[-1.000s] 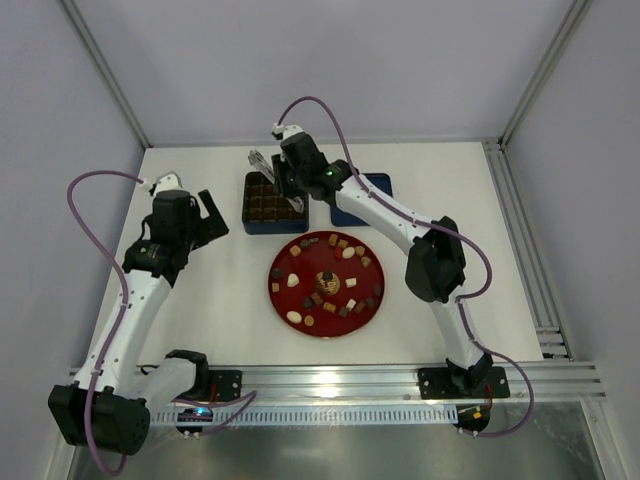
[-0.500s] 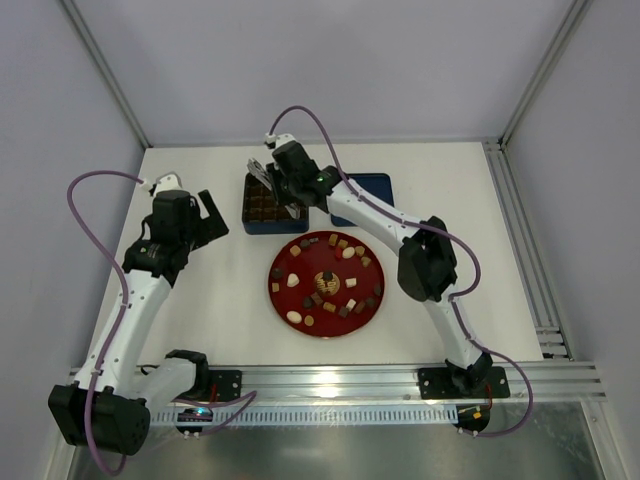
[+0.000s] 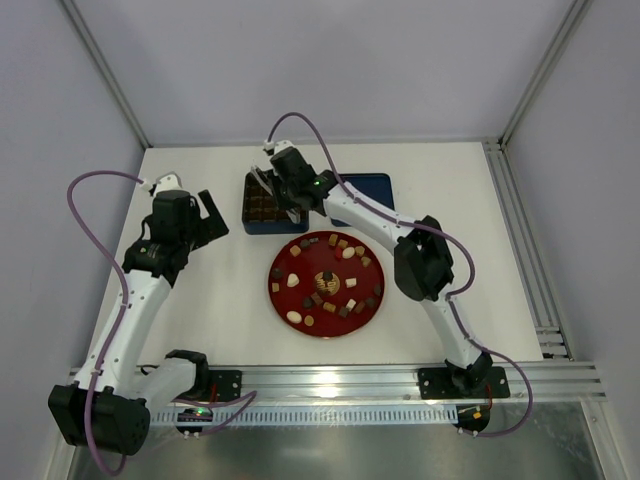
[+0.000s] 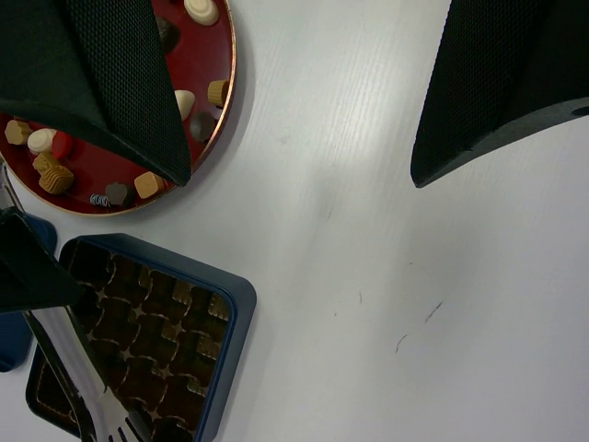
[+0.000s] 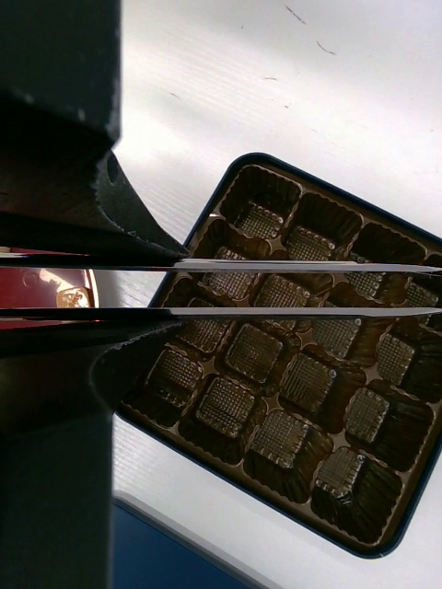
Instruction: Pack the chocolate
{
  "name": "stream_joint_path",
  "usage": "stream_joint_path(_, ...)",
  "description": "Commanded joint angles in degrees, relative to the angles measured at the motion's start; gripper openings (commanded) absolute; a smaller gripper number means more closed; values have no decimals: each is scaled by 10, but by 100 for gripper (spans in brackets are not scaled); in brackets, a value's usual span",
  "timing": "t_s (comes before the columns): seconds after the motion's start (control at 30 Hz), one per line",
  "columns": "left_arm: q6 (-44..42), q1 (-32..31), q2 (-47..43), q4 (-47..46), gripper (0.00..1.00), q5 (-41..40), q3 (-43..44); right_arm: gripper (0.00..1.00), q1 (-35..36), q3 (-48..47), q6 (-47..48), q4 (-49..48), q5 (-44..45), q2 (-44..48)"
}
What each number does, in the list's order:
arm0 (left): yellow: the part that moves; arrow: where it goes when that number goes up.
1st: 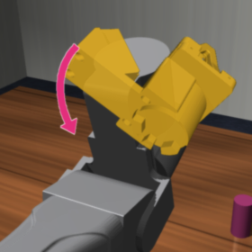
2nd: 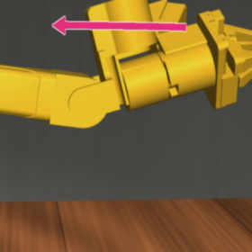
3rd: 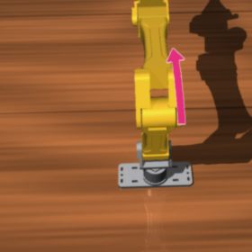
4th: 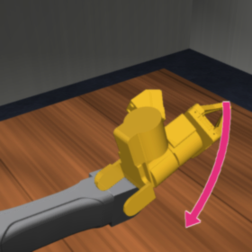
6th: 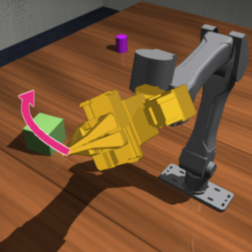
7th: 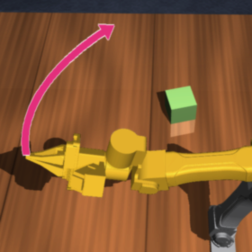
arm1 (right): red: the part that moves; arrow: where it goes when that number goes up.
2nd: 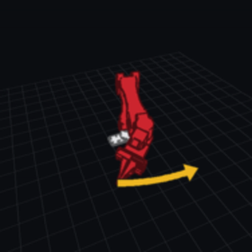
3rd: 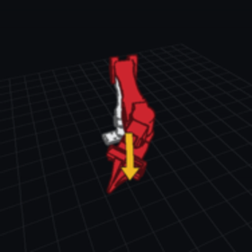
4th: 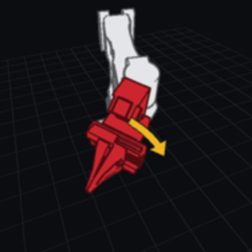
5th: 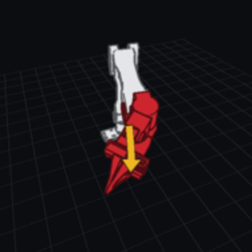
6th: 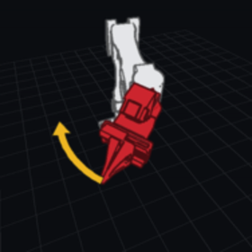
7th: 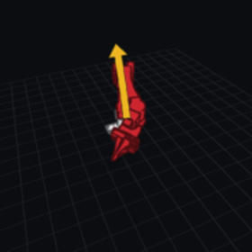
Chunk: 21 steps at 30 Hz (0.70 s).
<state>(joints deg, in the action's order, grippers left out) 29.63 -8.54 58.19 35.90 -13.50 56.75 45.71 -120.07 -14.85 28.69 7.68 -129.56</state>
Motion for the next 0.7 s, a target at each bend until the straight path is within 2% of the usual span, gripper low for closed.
stream_joint_path(0.0,3,4,-12,-5,100,-2,2,17,6,-5,7,-29,8,-5)
stream_joint_path(0.3,2,3,-12,-5,100,0,2,18,10,-17,9,-25,16,-24)
stream_joint_path(0.67,2,4,-12,-5,100,3,3,33,10,-27,15,-24,25,-19)
